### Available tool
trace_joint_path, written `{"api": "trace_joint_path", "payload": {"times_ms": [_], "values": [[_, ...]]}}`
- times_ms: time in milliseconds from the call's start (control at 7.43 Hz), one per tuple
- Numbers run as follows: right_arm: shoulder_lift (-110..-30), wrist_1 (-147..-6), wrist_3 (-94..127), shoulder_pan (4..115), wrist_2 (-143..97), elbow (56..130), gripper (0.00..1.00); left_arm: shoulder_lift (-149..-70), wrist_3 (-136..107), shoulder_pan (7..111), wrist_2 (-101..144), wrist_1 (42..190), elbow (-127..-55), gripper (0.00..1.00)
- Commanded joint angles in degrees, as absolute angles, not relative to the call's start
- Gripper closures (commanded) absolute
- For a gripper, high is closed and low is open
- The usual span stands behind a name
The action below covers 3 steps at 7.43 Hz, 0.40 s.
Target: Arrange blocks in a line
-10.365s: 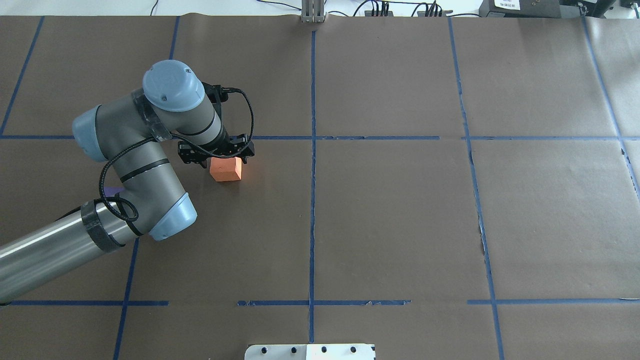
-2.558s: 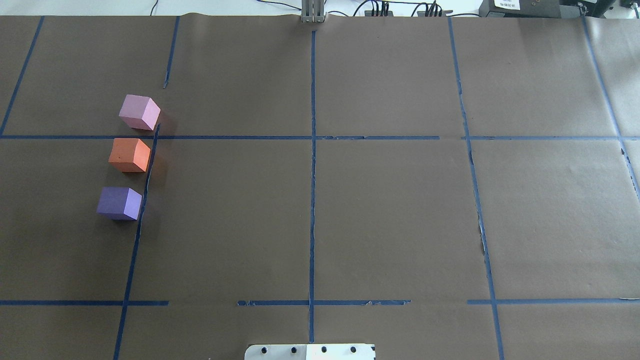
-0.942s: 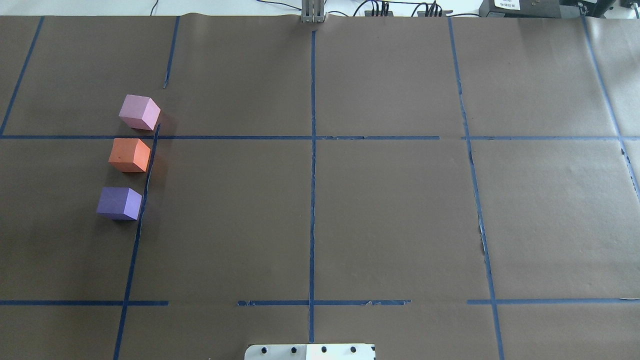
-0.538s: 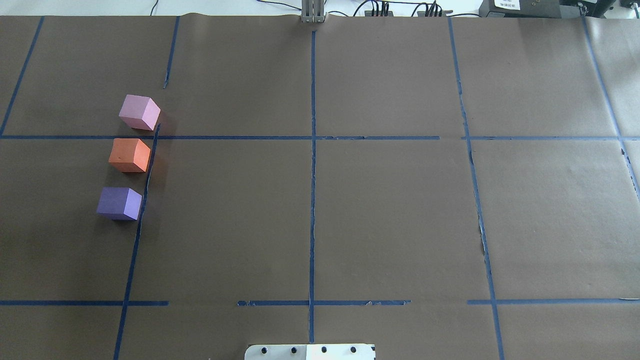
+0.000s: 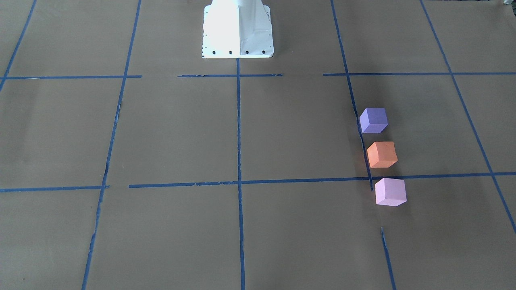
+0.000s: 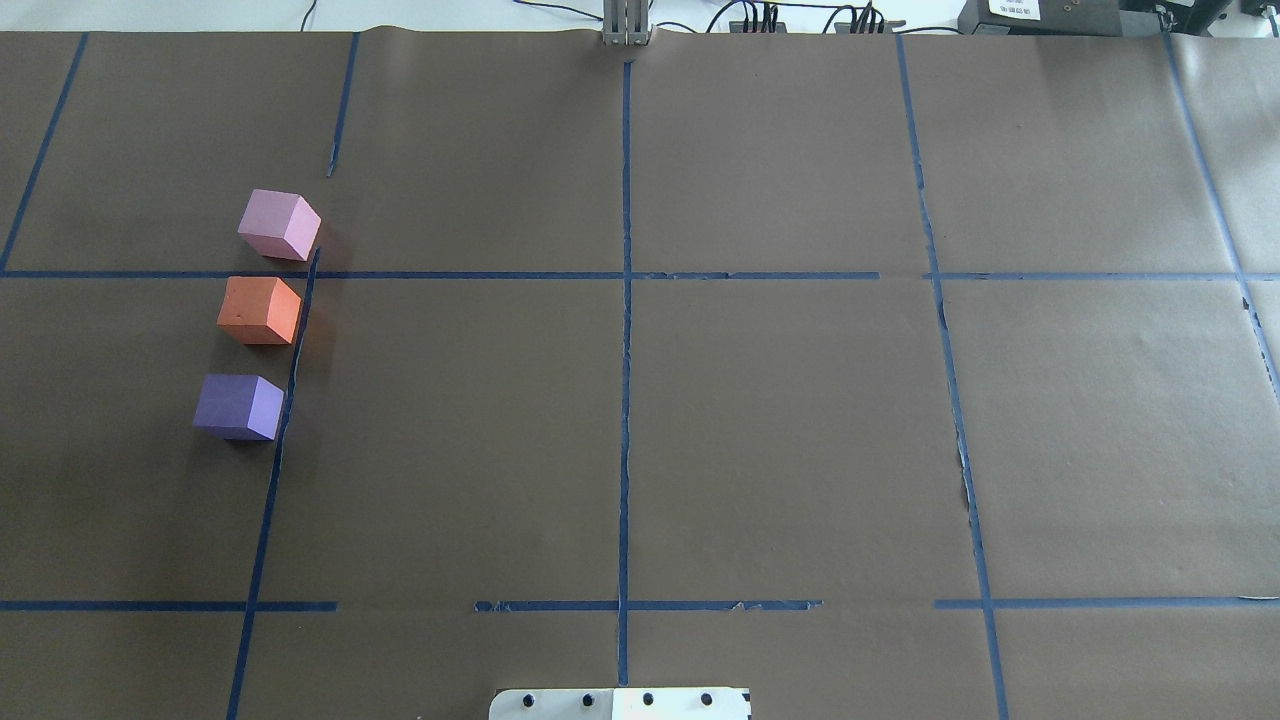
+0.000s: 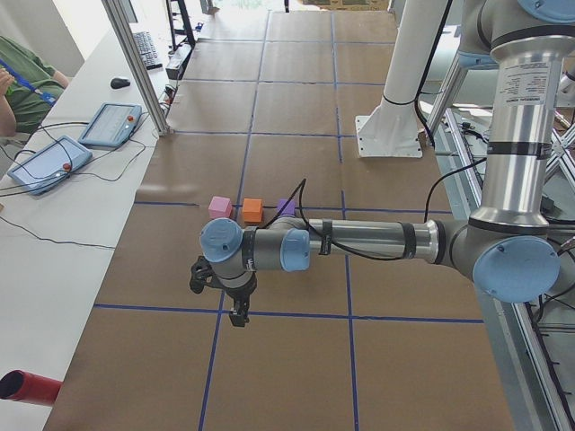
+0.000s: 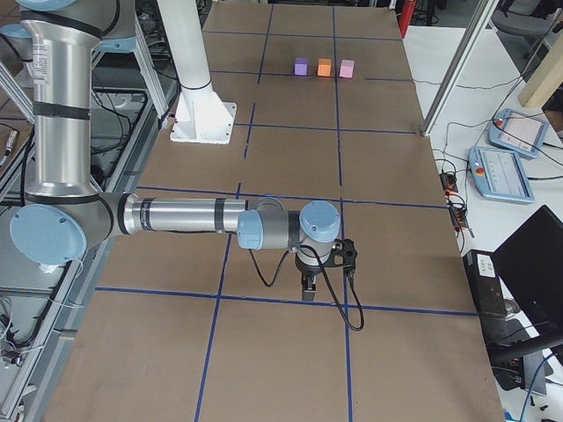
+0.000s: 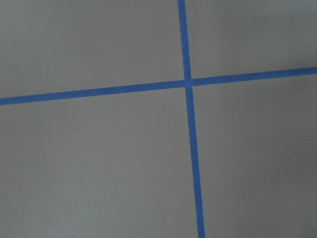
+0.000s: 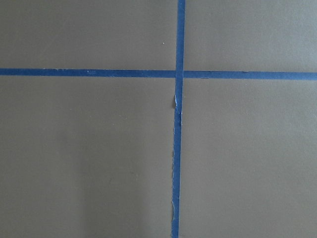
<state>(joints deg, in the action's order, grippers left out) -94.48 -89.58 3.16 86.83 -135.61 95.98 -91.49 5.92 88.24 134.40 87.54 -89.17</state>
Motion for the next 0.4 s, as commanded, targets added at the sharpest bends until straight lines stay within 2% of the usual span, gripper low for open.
{"api": "trace_joint_path", "payload": {"times_ms": [0,269], "values": [[-94.5,-89.6,3.2,86.8,-135.6,96.0,0.00,-91.6,5.8,88.2,134.4,87.5,-89.3,0.00],[-94.5,-89.6,3.2,86.8,-135.6,96.0,0.00,-91.7,5.8,88.4,134.3,87.6,-89.3,0.00]]}}
